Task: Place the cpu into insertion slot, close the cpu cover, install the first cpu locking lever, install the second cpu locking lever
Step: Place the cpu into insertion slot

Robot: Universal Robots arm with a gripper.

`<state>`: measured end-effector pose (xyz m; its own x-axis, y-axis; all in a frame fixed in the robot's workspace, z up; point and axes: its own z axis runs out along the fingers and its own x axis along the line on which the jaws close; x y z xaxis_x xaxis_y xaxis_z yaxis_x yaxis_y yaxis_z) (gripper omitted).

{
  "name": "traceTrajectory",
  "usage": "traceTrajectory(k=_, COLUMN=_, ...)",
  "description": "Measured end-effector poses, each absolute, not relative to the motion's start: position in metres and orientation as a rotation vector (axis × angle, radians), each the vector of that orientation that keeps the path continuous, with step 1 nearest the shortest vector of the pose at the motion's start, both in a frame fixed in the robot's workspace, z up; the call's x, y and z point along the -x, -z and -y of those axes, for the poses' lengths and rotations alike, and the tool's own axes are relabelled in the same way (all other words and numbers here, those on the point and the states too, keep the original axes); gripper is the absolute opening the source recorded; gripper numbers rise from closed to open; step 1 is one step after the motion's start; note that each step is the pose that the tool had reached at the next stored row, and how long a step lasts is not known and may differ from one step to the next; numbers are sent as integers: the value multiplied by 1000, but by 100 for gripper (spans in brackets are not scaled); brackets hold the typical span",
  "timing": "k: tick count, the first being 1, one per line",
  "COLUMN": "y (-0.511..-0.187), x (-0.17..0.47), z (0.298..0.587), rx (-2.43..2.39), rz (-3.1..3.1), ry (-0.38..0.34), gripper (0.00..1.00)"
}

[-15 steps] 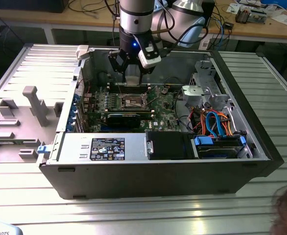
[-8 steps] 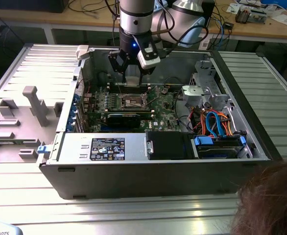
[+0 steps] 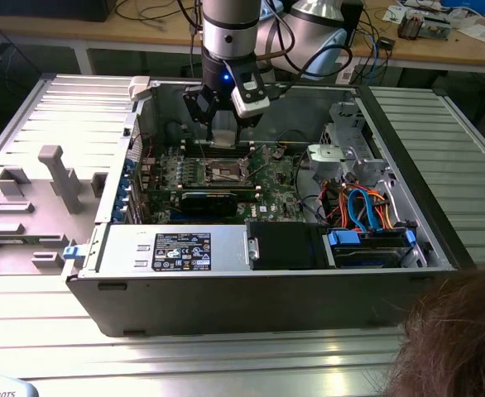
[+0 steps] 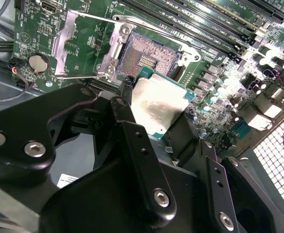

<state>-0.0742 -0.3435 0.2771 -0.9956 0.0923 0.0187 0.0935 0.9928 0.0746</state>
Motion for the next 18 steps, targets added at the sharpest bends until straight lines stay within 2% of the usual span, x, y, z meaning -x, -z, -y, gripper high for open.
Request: traceTrajectory(k=18, y=-274, x=74, z=344, rx=222, rz=3119, ry=101, gripper=54)
